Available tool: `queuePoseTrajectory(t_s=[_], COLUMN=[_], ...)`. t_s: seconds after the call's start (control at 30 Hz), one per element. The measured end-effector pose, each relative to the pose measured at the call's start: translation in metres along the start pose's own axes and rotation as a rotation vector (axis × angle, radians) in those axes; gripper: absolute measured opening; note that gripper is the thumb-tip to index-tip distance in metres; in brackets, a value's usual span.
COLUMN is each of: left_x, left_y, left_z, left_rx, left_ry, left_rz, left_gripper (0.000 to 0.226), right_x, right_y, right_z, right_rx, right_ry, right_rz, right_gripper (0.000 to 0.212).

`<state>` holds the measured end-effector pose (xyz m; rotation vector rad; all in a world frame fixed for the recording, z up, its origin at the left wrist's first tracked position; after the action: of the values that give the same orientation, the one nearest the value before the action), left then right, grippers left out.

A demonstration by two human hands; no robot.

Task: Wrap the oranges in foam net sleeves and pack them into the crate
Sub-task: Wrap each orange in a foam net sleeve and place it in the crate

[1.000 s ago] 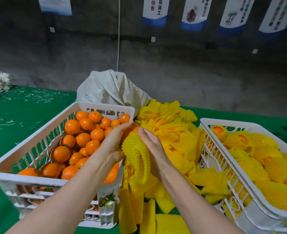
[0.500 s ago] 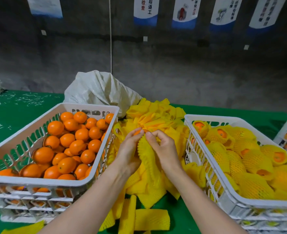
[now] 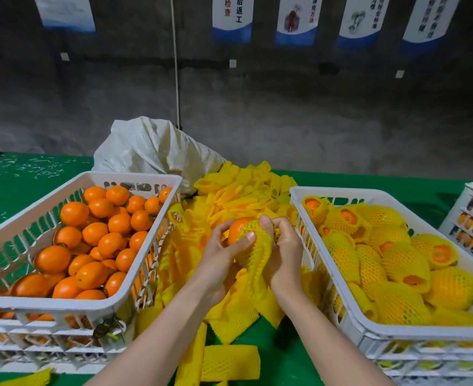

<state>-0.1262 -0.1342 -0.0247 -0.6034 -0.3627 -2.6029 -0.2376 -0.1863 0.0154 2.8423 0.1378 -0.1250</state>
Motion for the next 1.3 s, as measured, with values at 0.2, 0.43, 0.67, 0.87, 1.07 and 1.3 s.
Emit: queuePoseTrajectory(t_s=[0.2,0.43,0.67,0.87,1.07,1.3], left_x=[0.011,0.005,0.001,0.000,0.013,0.018], left_y=[0.000,0.004,0.012,0.015,0.019,0.020], left_z=[-0.003,-0.002,-0.001,-0.013,-0.017,-0.024], left_rx=[0.052,0.104,0.151,0.003,-0.106,-0.227], left_ry=[-0.088,0.007,0.094,-0.044,-0.130,-0.258], left_rz=[-0.034,0.036,0.177,0.146,-0.080,-0.061], left_gripper=[0.066,0.066,0.056,0.072,0.073,0.062], right_x=[0.002,0.007,0.015,-0.001,-0.002,0.015], right_y=[0.002,0.005,0.001,0.016,0.037,0.032], right_z=[0.002,0.005,0.002,-0.008,0.008,0.029], right_rx=[0.000,0.022,0.011,-0.040,0.147,0.457], right_ry=[0.021,0.051,0.038,0.056,0.104,0.323], right_rz=[-0.008,-0.029,-0.039,-0.021,-0.065,-0.265], right_gripper=[0.033,0.034,0.027,0.024,0.044,0.034])
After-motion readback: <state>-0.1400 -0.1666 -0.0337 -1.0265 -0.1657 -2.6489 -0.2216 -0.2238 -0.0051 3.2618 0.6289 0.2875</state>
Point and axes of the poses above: each hand's wrist, its own y-axis towards the middle knuckle, its own x-axis out of the palm, z = x × y, the point moved 9 cm from there along y, towards the middle knuckle, and after that the axes turned 13 degrees about x, right-handed, at the moved point
